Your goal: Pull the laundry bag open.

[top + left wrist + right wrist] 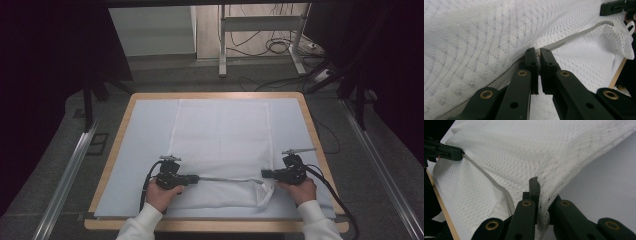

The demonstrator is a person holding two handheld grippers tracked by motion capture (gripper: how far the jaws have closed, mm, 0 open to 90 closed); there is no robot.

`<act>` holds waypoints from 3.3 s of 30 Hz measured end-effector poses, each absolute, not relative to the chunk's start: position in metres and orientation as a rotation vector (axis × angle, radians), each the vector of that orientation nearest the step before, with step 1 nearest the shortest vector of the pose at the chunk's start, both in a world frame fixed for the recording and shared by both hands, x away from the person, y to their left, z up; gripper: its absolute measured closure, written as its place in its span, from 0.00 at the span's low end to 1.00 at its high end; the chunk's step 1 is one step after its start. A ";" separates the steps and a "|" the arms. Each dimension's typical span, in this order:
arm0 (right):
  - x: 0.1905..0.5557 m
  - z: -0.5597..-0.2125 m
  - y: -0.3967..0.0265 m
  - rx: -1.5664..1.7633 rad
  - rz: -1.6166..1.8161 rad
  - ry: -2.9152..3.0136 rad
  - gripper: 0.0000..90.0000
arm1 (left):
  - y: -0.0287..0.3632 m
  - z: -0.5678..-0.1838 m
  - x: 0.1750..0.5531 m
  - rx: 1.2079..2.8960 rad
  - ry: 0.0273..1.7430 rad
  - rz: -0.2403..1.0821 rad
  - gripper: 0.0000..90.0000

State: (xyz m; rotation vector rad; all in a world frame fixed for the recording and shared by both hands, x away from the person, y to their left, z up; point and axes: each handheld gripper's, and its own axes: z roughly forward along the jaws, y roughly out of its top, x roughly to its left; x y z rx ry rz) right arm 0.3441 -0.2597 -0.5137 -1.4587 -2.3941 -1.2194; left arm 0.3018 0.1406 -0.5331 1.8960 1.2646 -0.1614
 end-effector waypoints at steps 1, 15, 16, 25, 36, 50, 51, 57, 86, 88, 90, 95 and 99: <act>0.344 -0.514 -0.260 -1.460 -1.219 -2.396 0.98 | 0.141 -0.533 0.302 1.896 1.263 -0.165 0.96; 0.344 -0.514 -0.260 -1.455 -1.208 -2.407 0.98 | 0.152 -0.532 0.297 1.889 1.285 -0.153 0.96; 0.344 -0.514 -0.259 -1.458 -1.210 -2.406 0.98 | 0.153 -0.532 0.297 1.888 1.283 -0.154 0.96; 0.344 -0.514 -0.260 -1.456 -1.209 -2.408 0.98 | 0.164 -0.531 0.295 1.880 1.294 -0.150 0.96; 0.344 -0.514 -0.260 -1.453 -1.211 -2.408 0.98 | 0.175 -0.530 0.293 1.866 1.307 -0.138 0.96; 0.345 -0.514 -0.260 -1.453 -1.205 -2.414 0.98 | 0.203 -0.531 0.285 1.834 1.348 -0.116 0.96; 0.345 -0.514 -0.260 -1.452 -1.205 -2.414 0.98 | 0.206 -0.531 0.285 1.832 1.352 -0.116 0.96; 0.345 -0.515 -0.260 -1.451 -1.203 -2.415 0.98 | 0.210 -0.533 0.282 1.831 1.355 -0.120 0.96; 0.345 -0.515 -0.264 -1.460 -1.207 -2.409 0.98 | 0.256 -0.538 0.274 1.791 1.447 -0.052 0.96; 0.345 -0.515 -0.264 -1.458 -1.220 -2.407 0.98 | 0.255 -0.539 0.275 1.788 1.448 -0.055 0.96; 0.345 -0.514 -0.264 -1.459 -1.227 -2.404 0.98 | 0.254 -0.538 0.275 1.790 1.443 -0.049 0.96; 0.344 -0.513 -0.265 -1.467 -1.226 -2.409 0.98 | 0.251 -0.537 0.274 1.795 1.427 -0.041 0.96; 0.341 -0.511 -0.266 -1.469 -1.252 -2.413 0.93 | 0.252 -0.534 0.273 1.761 1.421 -0.022 0.90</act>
